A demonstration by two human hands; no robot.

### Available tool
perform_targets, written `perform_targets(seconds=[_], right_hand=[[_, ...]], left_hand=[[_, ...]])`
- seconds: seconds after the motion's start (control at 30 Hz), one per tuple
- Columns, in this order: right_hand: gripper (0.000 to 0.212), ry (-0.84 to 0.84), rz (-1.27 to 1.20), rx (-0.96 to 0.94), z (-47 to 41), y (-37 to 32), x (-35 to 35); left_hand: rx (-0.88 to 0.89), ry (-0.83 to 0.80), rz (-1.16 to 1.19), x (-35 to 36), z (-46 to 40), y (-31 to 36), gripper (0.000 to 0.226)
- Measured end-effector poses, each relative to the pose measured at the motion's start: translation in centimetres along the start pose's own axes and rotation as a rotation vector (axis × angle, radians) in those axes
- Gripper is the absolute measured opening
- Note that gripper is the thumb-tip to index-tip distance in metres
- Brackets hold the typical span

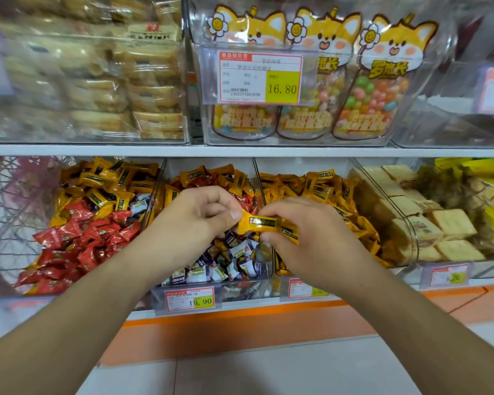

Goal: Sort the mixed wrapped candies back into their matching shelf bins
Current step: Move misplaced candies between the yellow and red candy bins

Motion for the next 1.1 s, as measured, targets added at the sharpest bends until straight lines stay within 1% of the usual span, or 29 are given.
perform_targets(seconds=[0.03, 0.07, 0.1, 0.17, 0.2, 0.3, 0.4, 0.5, 0.6, 0.8, 0.9, 0.97, 1.0, 1.07, 1.1], right_hand=[[0.025, 0.044, 0.028, 0.04, -0.1, 0.7, -0.6], [0.027, 0.09, 0.05, 0.102, -0.1, 1.7, -1.2], [0.035, 0.127, 0.086, 0.179, 0.0, 2.9, -1.7], [0.057, 0.143, 0.178, 0.271, 0.1, 4.3, -2.1], [0.061, 0.141, 0.195, 0.276, 0.0, 4.5, -1.9], [0.051, 0.136, 0.134, 0.243, -0.2, 3.8, -1.1], [0.041, 0.114, 0.115, 0.195, -0.4, 3.0, -0.1], [0.037, 0.105, 0.103, 0.171, -0.6, 2.8, 0.3], [0.034, 0.1, 0.111, 0.164, -0.5, 3.0, 0.4], [0.03, 0.101, 0.109, 0.16, -0.4, 2.9, 0.5], [0.03, 0.105, 0.099, 0.163, -0.4, 2.7, 0.5], [0.031, 0.102, 0.093, 0.162, -0.5, 2.6, 0.5], [0.031, 0.099, 0.092, 0.161, -0.4, 2.6, 0.5], [0.032, 0.097, 0.089, 0.156, -0.3, 2.5, 0.6], [0.032, 0.096, 0.087, 0.154, -0.3, 2.5, 0.6]], left_hand=[[-0.001, 0.004, 0.0, 0.1, -0.2, -0.2, 0.008], [0.001, 0.012, -0.019, 0.2, -0.4, -0.4, 0.008], [0.006, 0.027, -0.077, 0.1, -0.6, -0.9, 0.009], [0.02, 0.05, -0.322, -0.1, -0.8, -2.1, 0.018], [0.023, 0.042, -0.459, -0.1, -0.8, -2.7, 0.019], [0.051, -0.023, -0.717, 0.3, -0.9, -4.5, 0.015], [0.077, -0.036, -0.855, 0.2, -1.6, -5.2, 0.018], [0.119, -0.026, -0.986, 0.4, -2.1, -5.1, 0.023], [0.123, -0.021, -1.036, 0.8, -2.4, -5.3, 0.02], [0.114, 0.039, -1.032, 0.5, -2.6, -5.4, 0.009], [0.126, 0.056, -1.113, 0.8, -2.4, -5.0, 0.014], [0.109, 0.06, -1.162, 1.0, -2.4, -4.9, 0.02], [0.099, 0.059, -1.181, 1.1, -2.4, -4.9, 0.019], [0.088, 0.055, -1.176, 1.3, -2.4, -4.9, 0.012], [0.08, 0.056, -1.137, 1.2, -2.4, -5.0, 0.008]])
Point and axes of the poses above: each hand's wrist, its own z-axis away from the middle knuckle, its own x-axis out of the palm, y = z × x, the point moved 9 cm from there along -z, towards the middle knuckle, and after that the axes turned 3 degrees about -z, right-handed, at the moved point
